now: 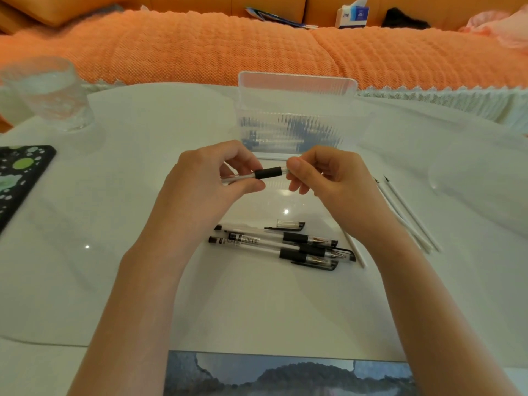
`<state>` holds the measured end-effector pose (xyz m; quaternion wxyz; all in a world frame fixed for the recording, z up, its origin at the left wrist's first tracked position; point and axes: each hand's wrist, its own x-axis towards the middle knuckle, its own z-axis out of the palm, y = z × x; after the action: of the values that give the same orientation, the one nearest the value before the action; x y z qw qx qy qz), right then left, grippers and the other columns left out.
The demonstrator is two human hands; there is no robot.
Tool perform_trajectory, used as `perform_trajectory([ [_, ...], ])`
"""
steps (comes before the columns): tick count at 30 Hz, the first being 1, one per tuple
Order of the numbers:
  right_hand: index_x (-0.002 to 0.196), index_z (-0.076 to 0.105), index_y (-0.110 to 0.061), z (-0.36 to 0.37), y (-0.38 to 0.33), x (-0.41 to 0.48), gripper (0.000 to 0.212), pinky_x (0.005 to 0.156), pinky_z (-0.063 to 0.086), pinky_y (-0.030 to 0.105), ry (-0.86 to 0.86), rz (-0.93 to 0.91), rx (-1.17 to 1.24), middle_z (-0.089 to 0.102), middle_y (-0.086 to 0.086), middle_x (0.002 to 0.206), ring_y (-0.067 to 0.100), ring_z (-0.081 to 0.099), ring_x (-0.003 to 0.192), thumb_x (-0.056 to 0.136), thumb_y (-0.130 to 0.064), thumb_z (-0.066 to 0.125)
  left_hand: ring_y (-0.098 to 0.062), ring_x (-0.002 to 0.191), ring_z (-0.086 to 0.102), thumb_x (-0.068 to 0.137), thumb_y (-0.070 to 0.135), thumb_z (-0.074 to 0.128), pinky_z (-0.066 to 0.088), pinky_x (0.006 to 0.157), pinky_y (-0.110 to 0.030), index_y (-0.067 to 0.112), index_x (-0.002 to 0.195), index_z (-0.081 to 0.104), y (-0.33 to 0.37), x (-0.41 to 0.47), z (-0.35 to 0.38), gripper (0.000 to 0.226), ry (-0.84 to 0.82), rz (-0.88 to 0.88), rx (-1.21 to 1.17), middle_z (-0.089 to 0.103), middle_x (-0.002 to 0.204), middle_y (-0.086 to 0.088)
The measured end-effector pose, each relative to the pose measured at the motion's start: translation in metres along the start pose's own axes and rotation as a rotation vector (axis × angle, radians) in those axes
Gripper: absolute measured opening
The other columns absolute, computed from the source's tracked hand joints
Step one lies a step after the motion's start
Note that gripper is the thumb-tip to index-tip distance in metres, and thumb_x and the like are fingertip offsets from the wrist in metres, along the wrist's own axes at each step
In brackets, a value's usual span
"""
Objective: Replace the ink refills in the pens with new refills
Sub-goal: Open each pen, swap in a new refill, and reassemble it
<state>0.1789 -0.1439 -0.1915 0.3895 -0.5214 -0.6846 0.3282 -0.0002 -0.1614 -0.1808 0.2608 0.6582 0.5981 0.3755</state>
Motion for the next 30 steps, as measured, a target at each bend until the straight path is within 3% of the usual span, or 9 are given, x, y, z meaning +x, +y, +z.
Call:
perform_trajectory([
  [7, 0.071, 0.067, -0.010, 0.000, 0.000, -0.001, 0.042, 0.059, 0.043, 0.008, -0.047, 0.027, -0.007, 0.065, -0.003, 0.062, 0.001, 0.055, 0.058, 0.095, -0.038, 0.047, -0.006, 0.076, 0.055, 0.073, 0.029, 0.078, 0.041, 0.066, -0.024, 0.033, 0.080, 0.067, 0.000, 0.000, 0.002, 0.014, -0.022, 0.017, 0.019, 0.062, 0.075, 0.016],
  [9, 0.075, 0.068, -0.011, -0.001, 0.001, 0.000, 0.044, 0.059, 0.043, 0.009, -0.039, 0.038, -0.009, 0.065, -0.003, 0.065, 0.001, 0.055, 0.058, 0.094, -0.044, 0.043, -0.006, 0.075, 0.055, 0.073, 0.029, 0.078, 0.042, 0.067, -0.024, 0.032, 0.080, 0.067, 0.000, 0.000, 0.002, 0.014, -0.024, 0.013, 0.020, 0.060, 0.072, 0.018],
  [12, 0.090, 0.067, -0.018, -0.007, 0.002, 0.001, 0.036, 0.064, 0.046, 0.017, -0.001, 0.017, 0.002, 0.068, -0.005, 0.074, 0.004, 0.059, 0.065, 0.088, -0.049, 0.049, -0.006, 0.075, 0.056, 0.072, 0.029, 0.078, 0.045, 0.069, -0.027, 0.033, 0.080, 0.068, -0.001, 0.000, 0.001, 0.013, -0.021, 0.007, 0.004, 0.061, 0.073, 0.017],
  [15, 0.098, 0.065, -0.022, -0.014, 0.000, -0.001, 0.021, 0.070, 0.049, 0.023, -0.036, -0.015, 0.015, 0.069, -0.006, 0.087, 0.012, 0.061, 0.078, 0.082, -0.035, 0.068, -0.007, 0.076, 0.056, 0.073, 0.029, 0.078, 0.048, 0.071, -0.030, 0.033, 0.081, 0.068, -0.001, 0.000, 0.000, 0.013, -0.025, -0.001, 0.010, 0.063, 0.076, 0.016],
  [18, 0.093, 0.067, -0.022, -0.014, -0.001, -0.002, 0.014, 0.072, 0.047, 0.024, -0.092, -0.029, 0.005, 0.067, -0.008, 0.087, 0.015, 0.058, 0.081, 0.080, -0.023, 0.072, -0.005, 0.074, 0.056, 0.073, 0.029, 0.078, 0.047, 0.070, -0.028, 0.034, 0.081, 0.068, -0.001, 0.000, 0.000, 0.013, -0.028, 0.000, 0.016, 0.063, 0.076, 0.016],
  [20, 0.088, 0.069, -0.023, -0.013, -0.001, -0.003, 0.007, 0.073, 0.046, 0.023, -0.092, -0.011, -0.017, 0.068, -0.007, 0.084, 0.014, 0.058, 0.080, 0.082, -0.026, 0.070, -0.005, 0.073, 0.056, 0.073, 0.028, 0.078, 0.046, 0.069, -0.027, 0.033, 0.081, 0.068, -0.001, 0.000, 0.000, 0.014, -0.028, 0.005, 0.014, 0.063, 0.075, 0.016],
  [24, 0.083, 0.070, -0.022, -0.012, -0.002, -0.003, 0.025, 0.069, 0.047, 0.015, -0.111, 0.015, -0.044, 0.070, -0.011, 0.078, 0.001, 0.059, 0.070, 0.088, -0.042, 0.056, -0.004, 0.074, 0.055, 0.072, 0.029, 0.078, 0.041, 0.066, -0.023, 0.033, 0.081, 0.068, -0.001, -0.001, 0.001, 0.014, -0.026, 0.009, 0.024, 0.062, 0.073, 0.018],
  [26, 0.088, 0.070, -0.020, -0.013, -0.002, -0.002, 0.035, 0.068, 0.048, 0.016, -0.092, 0.004, -0.022, 0.070, -0.009, 0.081, 0.002, 0.059, 0.070, 0.086, -0.049, 0.051, -0.004, 0.074, 0.056, 0.073, 0.029, 0.078, 0.040, 0.065, -0.023, 0.033, 0.081, 0.068, -0.001, -0.001, 0.001, 0.014, -0.029, 0.004, 0.030, 0.061, 0.073, 0.018],
  [30, 0.093, 0.067, -0.023, -0.014, 0.000, -0.002, 0.015, 0.074, 0.048, 0.023, -0.100, -0.008, -0.011, 0.067, -0.011, 0.089, 0.012, 0.060, 0.082, 0.083, -0.034, 0.067, -0.003, 0.073, 0.055, 0.072, 0.028, 0.078, 0.044, 0.067, -0.024, 0.032, 0.081, 0.068, -0.001, -0.001, 0.001, 0.014, -0.031, -0.002, 0.014, 0.063, 0.076, 0.015],
])
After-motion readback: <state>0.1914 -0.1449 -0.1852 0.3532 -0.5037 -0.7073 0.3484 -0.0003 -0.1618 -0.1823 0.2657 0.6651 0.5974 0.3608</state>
